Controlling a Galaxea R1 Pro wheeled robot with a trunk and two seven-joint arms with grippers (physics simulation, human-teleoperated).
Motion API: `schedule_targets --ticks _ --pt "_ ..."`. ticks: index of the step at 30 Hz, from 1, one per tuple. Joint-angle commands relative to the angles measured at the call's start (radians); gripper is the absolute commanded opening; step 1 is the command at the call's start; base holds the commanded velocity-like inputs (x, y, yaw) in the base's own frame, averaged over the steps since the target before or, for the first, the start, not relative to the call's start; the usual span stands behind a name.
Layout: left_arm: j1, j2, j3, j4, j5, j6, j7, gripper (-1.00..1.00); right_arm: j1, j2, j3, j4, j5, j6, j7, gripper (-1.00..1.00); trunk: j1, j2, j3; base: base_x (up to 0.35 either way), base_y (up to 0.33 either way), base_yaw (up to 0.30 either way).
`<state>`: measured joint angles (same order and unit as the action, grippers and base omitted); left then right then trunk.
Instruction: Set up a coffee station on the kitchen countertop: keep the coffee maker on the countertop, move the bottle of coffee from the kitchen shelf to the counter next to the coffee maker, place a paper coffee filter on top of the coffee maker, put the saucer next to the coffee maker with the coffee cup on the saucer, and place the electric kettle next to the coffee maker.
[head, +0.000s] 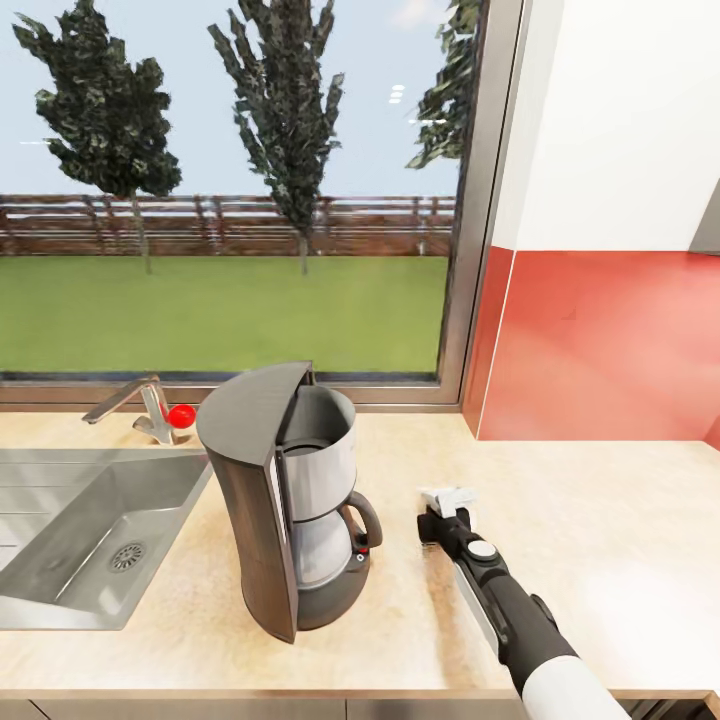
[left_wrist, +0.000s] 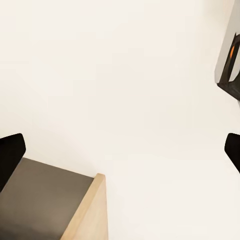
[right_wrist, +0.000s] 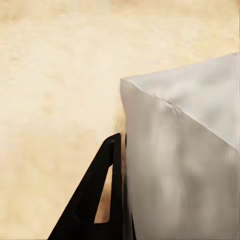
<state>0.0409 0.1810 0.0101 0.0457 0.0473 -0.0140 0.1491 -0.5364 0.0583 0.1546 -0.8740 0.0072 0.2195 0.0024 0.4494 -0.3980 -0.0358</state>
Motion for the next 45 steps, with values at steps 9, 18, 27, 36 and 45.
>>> schedule_targets --ticks 9,18,27,36,45 --pt "-0.001 0.001 0.001 0.000 0.005 -0.003 0.001 1.00 0.000 0.000 -0.001 -0.124 -0.003 0.016 -0.003 -1.00 0.001 -0.002 -0.002 0.000 0.000 0.000" --pt "-0.001 0.003 -0.001 0.000 0.004 -0.003 0.001 1.00 0.000 0.000 -0.001 -0.295 0.000 0.172 -0.006 -1.00 0.001 -0.002 -0.002 0.000 0.000 0.000" --pt "-0.001 0.003 -0.004 -0.002 -0.003 -0.006 -0.004 1.00 -0.066 0.001 -0.002 -0.597 0.000 0.569 -0.008 -1.00 0.001 -0.002 -0.002 0.000 0.000 0.000" --pt "-0.002 -0.005 -0.003 -0.004 -0.050 -0.004 -0.010 1.00 -0.375 0.001 -0.003 -0.570 0.003 0.823 -0.010 -1.00 0.001 -0.002 -0.002 0.000 0.000 0.000" --pt "-0.003 -0.012 0.001 -0.015 -0.056 -0.007 -0.003 1.00 -0.567 -0.003 -0.006 -0.568 -0.008 0.828 -0.006 -1.00 0.001 -0.002 -0.002 0.000 0.000 0.000"
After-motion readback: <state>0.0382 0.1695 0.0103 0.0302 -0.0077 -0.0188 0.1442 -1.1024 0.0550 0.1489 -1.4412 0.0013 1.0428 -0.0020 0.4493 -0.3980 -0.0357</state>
